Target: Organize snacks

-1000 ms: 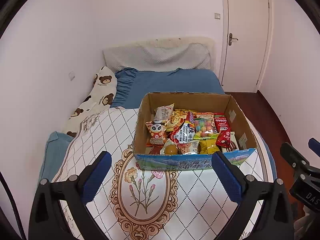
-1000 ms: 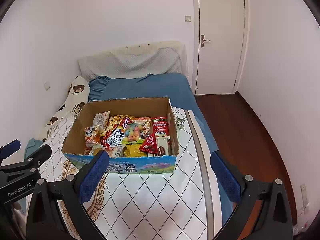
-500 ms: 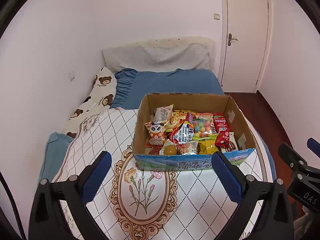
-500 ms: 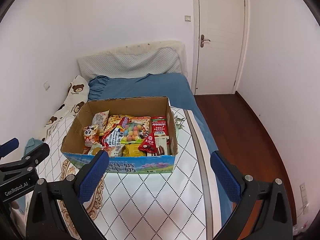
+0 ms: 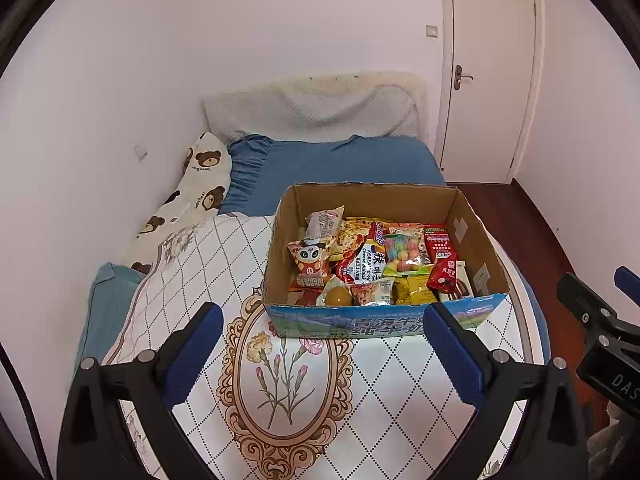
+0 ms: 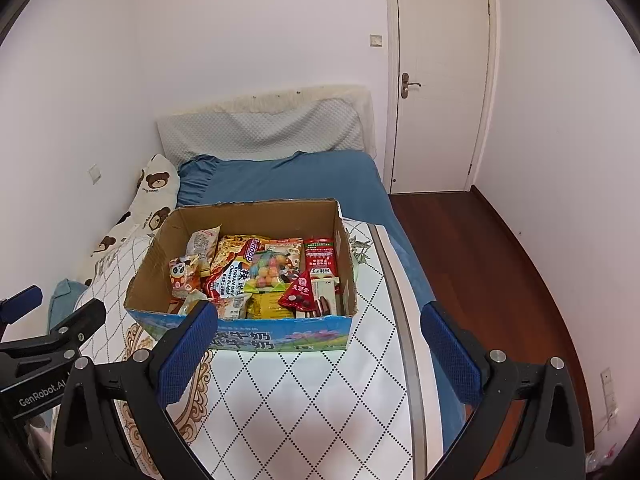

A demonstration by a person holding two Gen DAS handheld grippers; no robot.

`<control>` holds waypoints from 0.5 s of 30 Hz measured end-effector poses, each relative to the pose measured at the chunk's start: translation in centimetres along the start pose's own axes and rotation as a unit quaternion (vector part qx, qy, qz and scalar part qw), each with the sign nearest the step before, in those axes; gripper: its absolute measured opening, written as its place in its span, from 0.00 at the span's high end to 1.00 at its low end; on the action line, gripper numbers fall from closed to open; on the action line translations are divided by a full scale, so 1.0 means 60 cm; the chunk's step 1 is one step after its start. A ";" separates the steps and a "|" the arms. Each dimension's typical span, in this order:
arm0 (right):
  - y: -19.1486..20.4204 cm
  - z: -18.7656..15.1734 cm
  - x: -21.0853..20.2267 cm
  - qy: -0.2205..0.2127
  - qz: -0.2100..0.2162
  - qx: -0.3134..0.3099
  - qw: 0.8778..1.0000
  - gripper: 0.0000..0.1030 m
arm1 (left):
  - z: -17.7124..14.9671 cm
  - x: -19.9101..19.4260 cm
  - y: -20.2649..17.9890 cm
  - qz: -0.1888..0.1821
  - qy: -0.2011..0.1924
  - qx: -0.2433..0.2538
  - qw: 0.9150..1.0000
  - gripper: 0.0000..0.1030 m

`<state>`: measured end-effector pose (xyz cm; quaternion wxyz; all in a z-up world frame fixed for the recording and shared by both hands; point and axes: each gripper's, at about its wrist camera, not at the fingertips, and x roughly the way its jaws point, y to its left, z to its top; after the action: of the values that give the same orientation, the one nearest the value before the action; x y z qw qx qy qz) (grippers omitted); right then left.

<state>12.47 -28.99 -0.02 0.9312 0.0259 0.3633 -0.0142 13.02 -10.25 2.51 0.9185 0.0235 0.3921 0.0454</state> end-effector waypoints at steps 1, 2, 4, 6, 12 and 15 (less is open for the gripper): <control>0.000 0.000 -0.001 -0.001 0.001 0.000 1.000 0.00 | 0.000 -0.001 0.000 0.001 -0.001 0.000 1.000 0.00; 0.000 0.001 -0.001 -0.001 0.002 0.001 1.000 0.00 | 0.001 -0.002 -0.001 0.002 -0.003 0.000 1.000 0.00; 0.001 0.002 -0.003 -0.002 0.000 -0.001 1.000 0.00 | 0.001 -0.001 -0.001 0.001 -0.002 0.000 1.000 0.00; 0.001 0.001 -0.003 -0.002 0.002 0.000 1.000 0.00 | 0.002 -0.001 0.001 0.000 -0.003 -0.003 1.000 0.00; 0.002 0.002 -0.005 0.001 0.000 -0.001 1.000 0.00 | 0.001 -0.003 0.002 0.003 -0.005 0.000 1.000 0.00; 0.001 0.003 -0.005 -0.001 0.000 -0.001 1.000 0.00 | 0.000 -0.003 0.001 0.003 -0.004 0.002 1.000 0.00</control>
<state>12.35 -28.91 0.32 0.9314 0.0254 0.3628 -0.0138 12.89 -10.22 2.67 0.9200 0.0268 0.3880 0.0477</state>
